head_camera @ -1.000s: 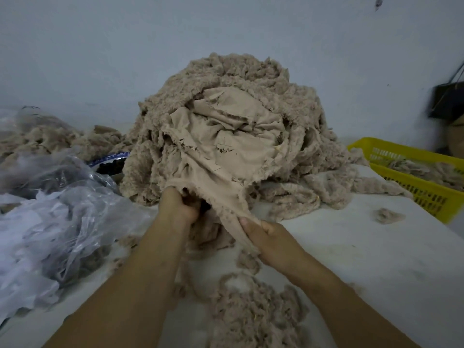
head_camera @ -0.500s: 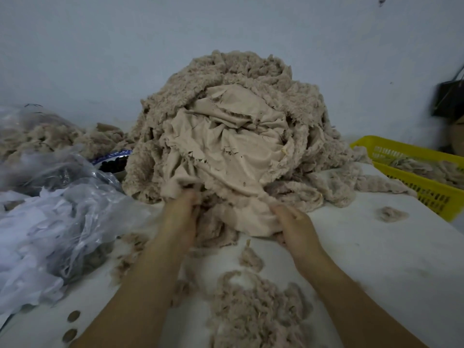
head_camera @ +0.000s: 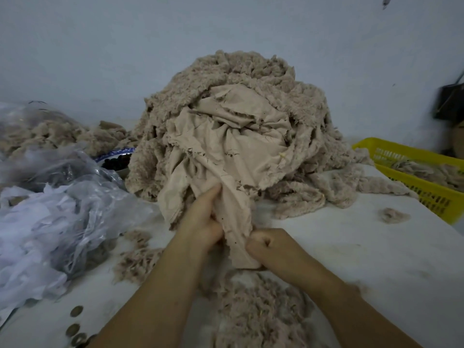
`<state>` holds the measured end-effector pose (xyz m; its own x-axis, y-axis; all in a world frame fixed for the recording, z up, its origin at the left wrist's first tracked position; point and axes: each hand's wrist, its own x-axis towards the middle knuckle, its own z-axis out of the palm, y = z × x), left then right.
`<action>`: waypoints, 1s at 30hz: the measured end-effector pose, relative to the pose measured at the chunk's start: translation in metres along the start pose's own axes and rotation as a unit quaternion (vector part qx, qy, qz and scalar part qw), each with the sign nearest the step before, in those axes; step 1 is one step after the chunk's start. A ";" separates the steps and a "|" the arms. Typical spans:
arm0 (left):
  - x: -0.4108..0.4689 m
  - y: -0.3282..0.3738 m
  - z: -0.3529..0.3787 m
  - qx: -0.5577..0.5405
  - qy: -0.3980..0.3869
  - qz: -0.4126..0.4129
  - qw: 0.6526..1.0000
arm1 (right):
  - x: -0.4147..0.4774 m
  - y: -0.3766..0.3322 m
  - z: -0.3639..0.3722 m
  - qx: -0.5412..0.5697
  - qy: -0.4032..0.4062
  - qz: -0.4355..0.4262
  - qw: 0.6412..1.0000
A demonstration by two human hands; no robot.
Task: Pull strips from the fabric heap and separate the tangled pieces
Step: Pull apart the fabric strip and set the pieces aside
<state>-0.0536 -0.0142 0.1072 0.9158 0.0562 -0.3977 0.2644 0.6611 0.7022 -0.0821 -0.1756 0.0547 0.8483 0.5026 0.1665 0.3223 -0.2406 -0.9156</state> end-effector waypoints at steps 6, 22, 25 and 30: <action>0.001 -0.014 0.008 0.024 0.077 0.063 0.995 | 0.013 -0.004 -0.001 0.050 0.151 0.072 0.985; -0.007 -0.054 -0.006 0.291 0.091 0.294 0.906 | 0.067 -0.016 -0.009 0.434 0.269 0.215 0.833; -0.005 -0.057 -0.006 0.300 0.079 0.305 0.900 | 0.060 -0.017 -0.006 0.412 0.202 0.233 0.858; -0.005 -0.063 -0.007 0.329 0.057 0.304 0.892 | 0.071 -0.041 0.009 0.351 0.111 0.294 0.882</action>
<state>-0.0774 -0.0507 0.0607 0.9239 0.3547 0.1435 -0.1162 -0.0973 0.9885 -0.0385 -0.1229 0.1006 0.8686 0.2687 -0.4164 -0.4743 0.2071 -0.8557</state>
